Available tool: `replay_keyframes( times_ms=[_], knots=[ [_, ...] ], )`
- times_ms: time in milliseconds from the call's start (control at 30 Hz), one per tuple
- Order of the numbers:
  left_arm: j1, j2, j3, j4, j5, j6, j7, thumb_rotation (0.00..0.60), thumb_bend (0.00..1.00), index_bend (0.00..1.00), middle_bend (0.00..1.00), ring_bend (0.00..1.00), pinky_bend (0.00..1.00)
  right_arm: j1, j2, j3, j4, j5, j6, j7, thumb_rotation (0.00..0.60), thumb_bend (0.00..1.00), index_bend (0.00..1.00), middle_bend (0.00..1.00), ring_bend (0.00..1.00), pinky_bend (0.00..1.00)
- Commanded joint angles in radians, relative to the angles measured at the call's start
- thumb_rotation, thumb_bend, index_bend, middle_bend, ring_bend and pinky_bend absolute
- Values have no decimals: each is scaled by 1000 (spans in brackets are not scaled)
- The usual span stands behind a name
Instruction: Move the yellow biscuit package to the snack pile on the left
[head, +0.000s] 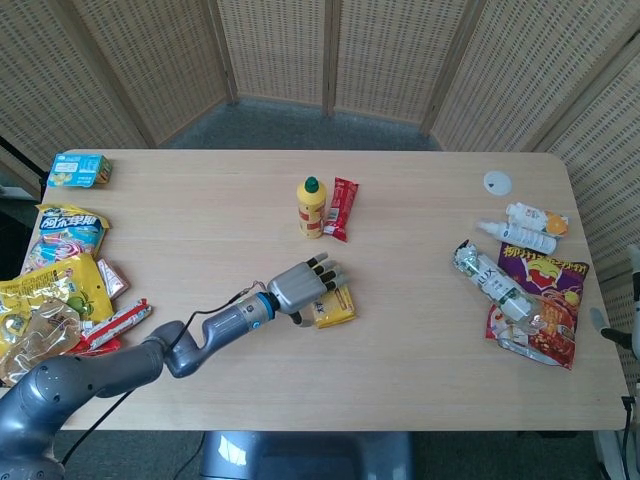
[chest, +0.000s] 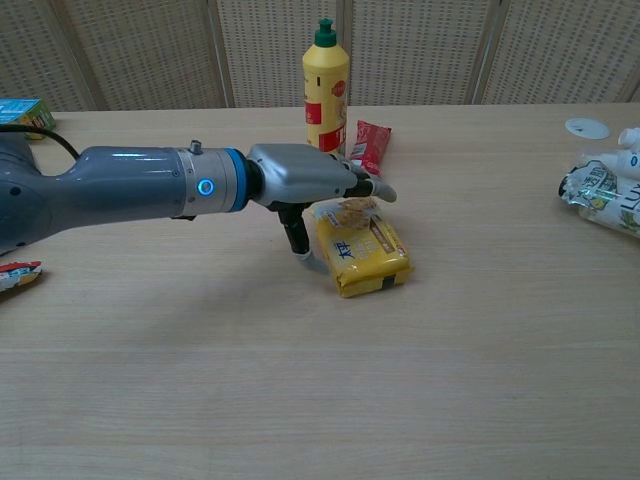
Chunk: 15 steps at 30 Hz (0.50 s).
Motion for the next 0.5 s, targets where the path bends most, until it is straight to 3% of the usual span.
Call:
replay_keyframes(
  times_ms=[33,500],
  knots=[
    [0,13,1,-5,-3,1,0,471,94,0,0,0,0,-1,-2,-1,1,-2,0,2,600,269,0,0,0,0],
    [-59,-66,-3,105,-19,-79,19,470,91,0,0,0,0,-18,3,2,16,5,12,17,600,271,0,0,0,0]
  ],
)
